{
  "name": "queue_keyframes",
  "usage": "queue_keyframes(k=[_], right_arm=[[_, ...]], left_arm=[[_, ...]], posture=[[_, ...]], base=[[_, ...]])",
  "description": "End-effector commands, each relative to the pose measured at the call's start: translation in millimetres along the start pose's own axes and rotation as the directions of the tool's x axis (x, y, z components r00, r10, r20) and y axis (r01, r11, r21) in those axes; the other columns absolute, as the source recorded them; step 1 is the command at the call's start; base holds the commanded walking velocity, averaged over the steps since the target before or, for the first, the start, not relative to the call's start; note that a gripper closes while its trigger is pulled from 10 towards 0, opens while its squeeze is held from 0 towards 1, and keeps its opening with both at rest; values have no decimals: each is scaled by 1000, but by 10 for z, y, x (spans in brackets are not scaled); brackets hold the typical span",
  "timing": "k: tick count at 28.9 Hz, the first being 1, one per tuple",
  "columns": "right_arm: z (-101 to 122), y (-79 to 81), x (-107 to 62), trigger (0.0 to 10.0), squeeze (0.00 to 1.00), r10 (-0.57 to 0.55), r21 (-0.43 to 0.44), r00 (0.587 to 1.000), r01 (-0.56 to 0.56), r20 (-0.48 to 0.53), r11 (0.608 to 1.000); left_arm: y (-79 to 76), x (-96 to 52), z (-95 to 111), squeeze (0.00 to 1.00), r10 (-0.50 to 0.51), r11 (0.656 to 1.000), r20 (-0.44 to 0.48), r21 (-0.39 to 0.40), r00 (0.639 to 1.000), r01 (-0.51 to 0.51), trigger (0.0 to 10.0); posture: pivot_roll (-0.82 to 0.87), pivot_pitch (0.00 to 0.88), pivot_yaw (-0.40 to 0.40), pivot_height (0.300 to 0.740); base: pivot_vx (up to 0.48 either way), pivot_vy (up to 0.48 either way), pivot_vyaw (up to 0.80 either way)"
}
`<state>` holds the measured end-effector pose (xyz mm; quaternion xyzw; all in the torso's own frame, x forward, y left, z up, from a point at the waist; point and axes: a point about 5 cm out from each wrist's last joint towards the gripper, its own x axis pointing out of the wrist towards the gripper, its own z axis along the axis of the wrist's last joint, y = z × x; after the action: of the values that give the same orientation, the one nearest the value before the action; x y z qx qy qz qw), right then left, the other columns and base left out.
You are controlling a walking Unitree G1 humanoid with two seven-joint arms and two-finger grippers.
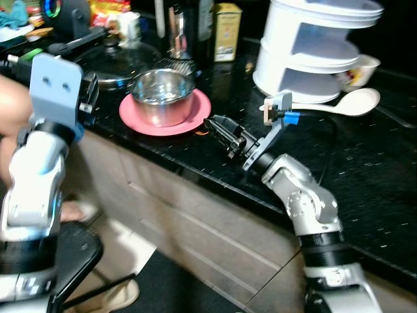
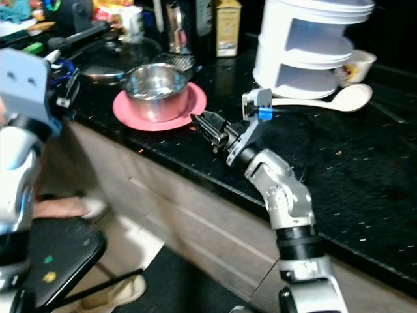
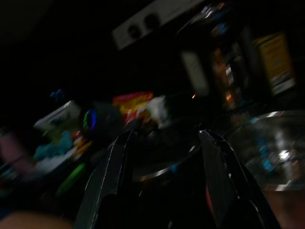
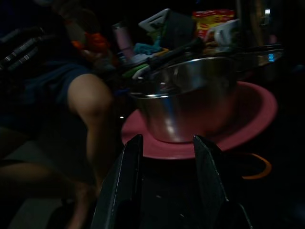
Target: Kitchen organization
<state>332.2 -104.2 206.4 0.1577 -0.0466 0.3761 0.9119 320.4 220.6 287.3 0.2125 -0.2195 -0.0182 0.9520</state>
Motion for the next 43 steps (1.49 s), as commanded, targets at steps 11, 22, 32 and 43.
queue_keyframes(k=[11,22,32,43], right_arm=[[31,-47,-84,10000,0,-68,-26,998,68,4,997],[78,-22,-140,10000,0,-75,-23,997,75,15,997],[68,-9,-144,10000,0,-84,-13,996,84,16,996],[58,8,-142,10000,0,-89,-3,996,89,16,996]], left_arm=[[-181,379,-142,0,-183,983,1,-20,983,183,10000],[-450,632,-52,0,-359,929,79,-66,930,364,10000],[-609,664,34,969,-498,865,115,-6,859,502,10000],[-640,655,-24,0,-582,809,53,131,811,572,10000]], posture=[[-7,86,-41,732],[-27,114,-32,732],[-19,118,-27,732],[-19,111,-19,732]], base=[[0,0,0],[0,0,0],[0,0,0],[0,0,0]])
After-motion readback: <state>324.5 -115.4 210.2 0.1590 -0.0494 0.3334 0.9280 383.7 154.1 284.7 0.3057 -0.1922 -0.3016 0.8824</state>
